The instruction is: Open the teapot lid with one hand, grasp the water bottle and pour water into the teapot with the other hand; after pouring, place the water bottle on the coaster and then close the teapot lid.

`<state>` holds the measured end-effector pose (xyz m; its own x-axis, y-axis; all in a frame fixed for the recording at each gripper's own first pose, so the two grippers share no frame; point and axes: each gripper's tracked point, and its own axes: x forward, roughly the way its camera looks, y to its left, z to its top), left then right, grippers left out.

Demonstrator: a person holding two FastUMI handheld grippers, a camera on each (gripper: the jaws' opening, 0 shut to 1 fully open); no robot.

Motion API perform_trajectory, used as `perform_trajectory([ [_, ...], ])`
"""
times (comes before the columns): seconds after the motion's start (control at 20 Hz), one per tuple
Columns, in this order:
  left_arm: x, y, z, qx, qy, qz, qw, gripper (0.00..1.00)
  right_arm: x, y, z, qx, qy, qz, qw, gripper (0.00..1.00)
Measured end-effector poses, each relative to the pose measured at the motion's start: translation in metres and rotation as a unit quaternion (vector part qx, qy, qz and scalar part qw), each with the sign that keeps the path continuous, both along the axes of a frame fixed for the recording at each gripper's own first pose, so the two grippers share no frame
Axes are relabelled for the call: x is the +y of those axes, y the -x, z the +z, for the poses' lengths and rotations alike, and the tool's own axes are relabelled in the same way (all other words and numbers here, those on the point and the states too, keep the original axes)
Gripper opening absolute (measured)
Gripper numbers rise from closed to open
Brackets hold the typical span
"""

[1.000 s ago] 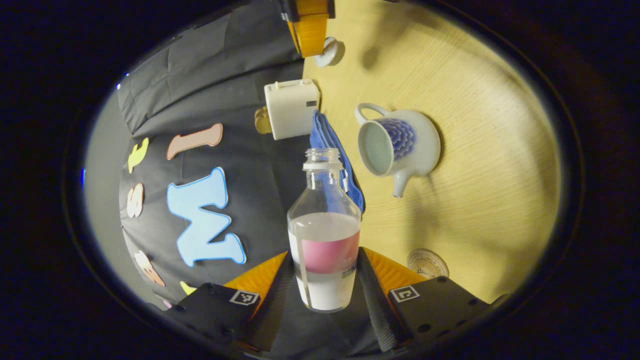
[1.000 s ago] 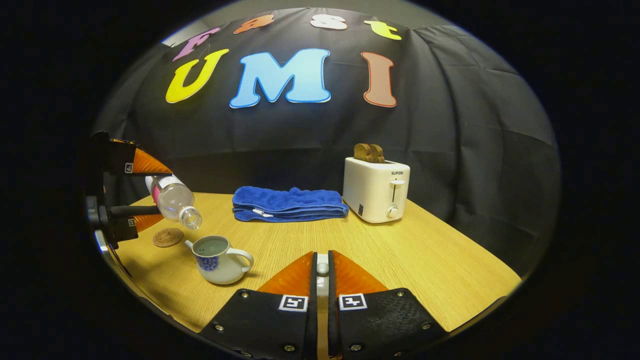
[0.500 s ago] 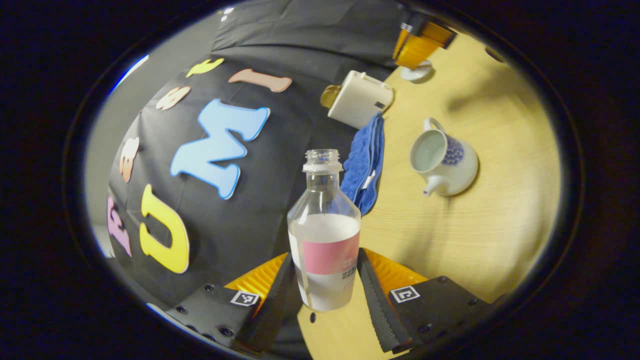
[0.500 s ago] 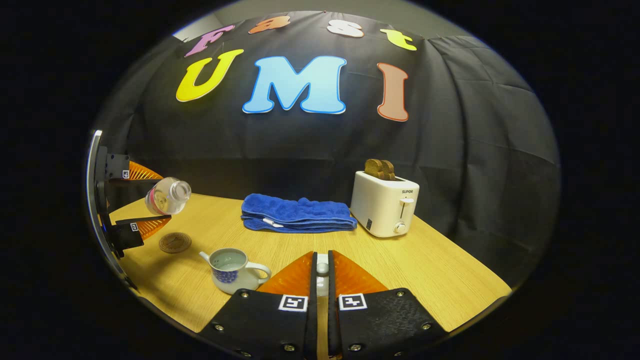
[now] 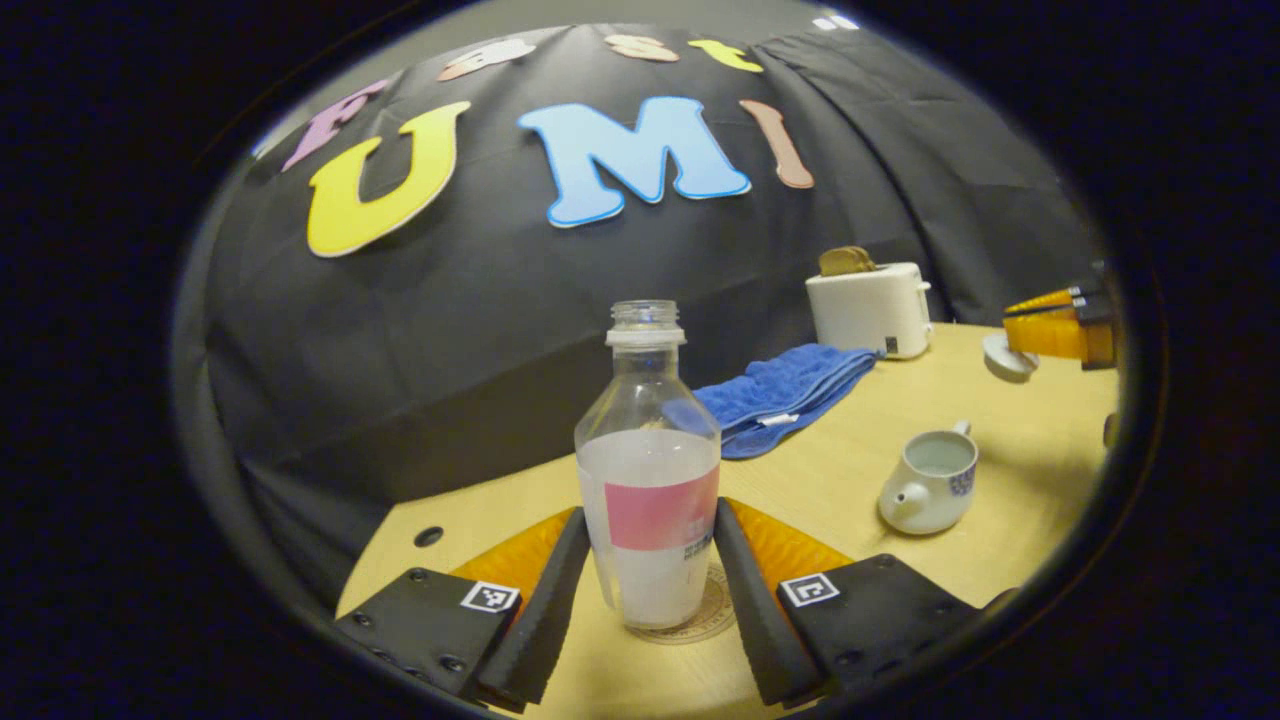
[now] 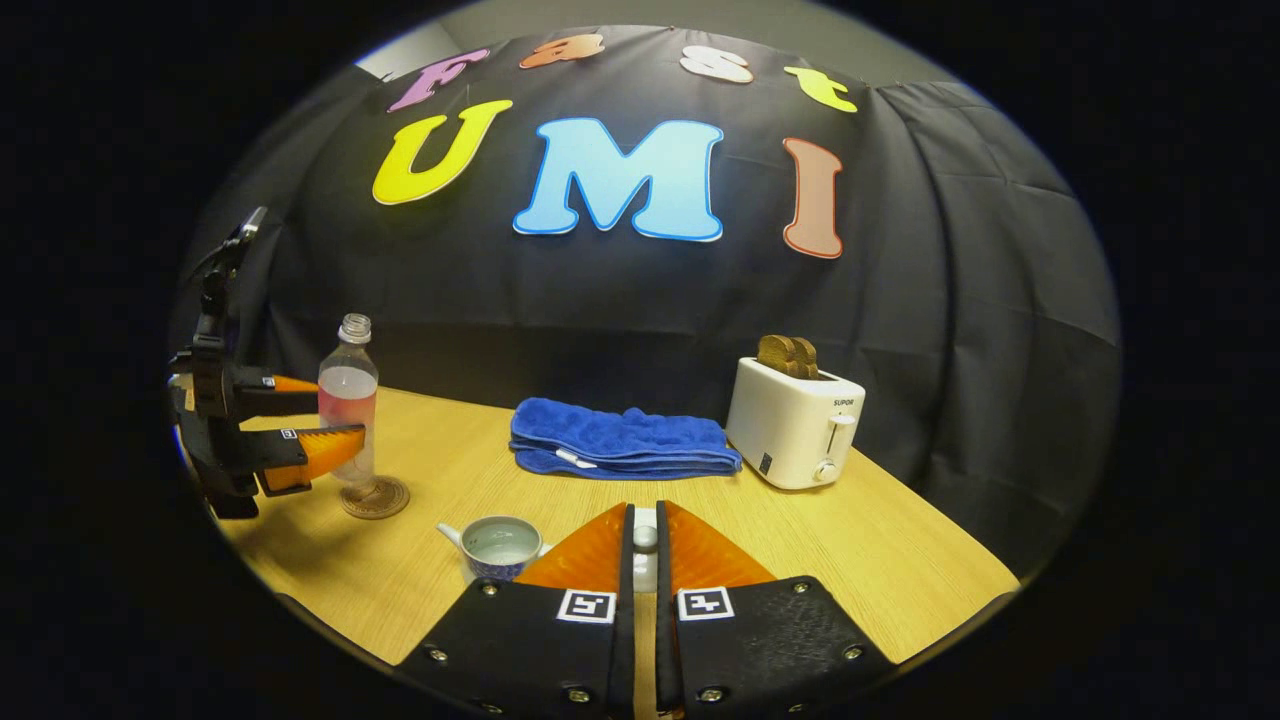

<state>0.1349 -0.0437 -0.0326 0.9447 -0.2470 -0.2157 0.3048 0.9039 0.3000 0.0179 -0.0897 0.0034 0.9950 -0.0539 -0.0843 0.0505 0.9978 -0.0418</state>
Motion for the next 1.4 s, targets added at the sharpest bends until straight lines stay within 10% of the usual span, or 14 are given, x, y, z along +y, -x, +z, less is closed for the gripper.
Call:
perform_trajectory([
  [0.55, 0.009, -0.014, -0.015, 0.004, 0.116, 0.022, 0.993, 0.86, 0.024, -0.008, 0.014, -0.011, 0.005, 0.026, 1.0, 0.08],
  [1.4, 0.016, 0.015, -0.019, 0.031, 0.173, 0.044, 0.983, 1.0, 0.063, -0.031, 0.005, 0.002, -0.011, 0.082, 0.997, 0.08],
])
